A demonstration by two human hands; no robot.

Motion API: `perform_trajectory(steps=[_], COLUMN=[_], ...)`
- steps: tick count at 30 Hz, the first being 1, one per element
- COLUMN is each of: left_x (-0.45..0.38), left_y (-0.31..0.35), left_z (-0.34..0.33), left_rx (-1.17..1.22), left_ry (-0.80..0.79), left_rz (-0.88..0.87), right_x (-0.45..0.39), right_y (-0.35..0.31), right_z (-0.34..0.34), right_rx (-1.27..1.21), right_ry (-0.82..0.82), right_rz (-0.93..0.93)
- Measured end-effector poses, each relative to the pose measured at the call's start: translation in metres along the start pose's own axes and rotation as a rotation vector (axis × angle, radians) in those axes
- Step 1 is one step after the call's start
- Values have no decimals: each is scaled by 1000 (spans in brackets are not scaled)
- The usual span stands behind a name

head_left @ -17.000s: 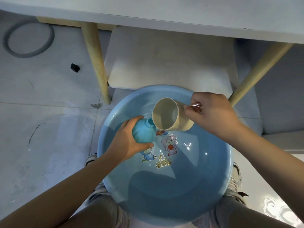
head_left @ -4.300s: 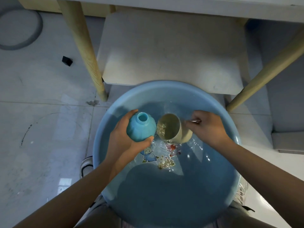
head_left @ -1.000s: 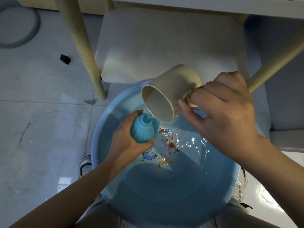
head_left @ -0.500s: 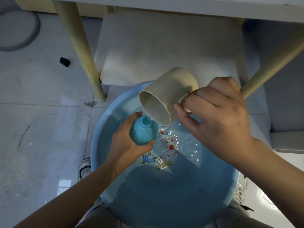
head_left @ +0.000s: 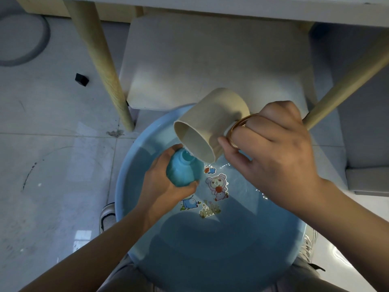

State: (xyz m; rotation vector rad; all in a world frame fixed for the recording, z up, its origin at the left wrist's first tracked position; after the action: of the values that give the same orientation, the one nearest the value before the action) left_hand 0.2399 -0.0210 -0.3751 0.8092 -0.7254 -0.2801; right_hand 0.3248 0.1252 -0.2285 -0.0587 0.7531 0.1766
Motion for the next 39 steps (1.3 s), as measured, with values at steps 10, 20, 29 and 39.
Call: perform_trajectory(steps=[10, 20, 29, 39], left_x=[-1, 0, -2, -2], left_y=[0, 0, -2, -2], left_z=[0, 1, -1, -1], left_rx=[9, 8, -13, -22], left_ry=[5, 0, -16, -17], left_rz=[15, 37, 45, 41], right_x=[1, 0, 0, -2], right_y=[-2, -3, -7, -6], right_z=[-1, -3, -4, 1], right_rx=[-13, -18, -6, 45], right_ry=[-19, -42, -77, -51], right_rz=[19, 30, 80, 92])
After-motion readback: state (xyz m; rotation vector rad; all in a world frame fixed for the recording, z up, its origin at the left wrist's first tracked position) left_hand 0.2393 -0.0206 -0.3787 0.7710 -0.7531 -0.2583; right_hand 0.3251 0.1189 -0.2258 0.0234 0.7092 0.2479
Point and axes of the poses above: each hand's wrist, its own x-axis away from the middle knuckle, its own z-axis out of the back of the hand, y = z × x, the point moved 6 cm from there along -x, towards the middle knuckle, and after that the axes turned 12 degrees about z, right-handed, at the moved point
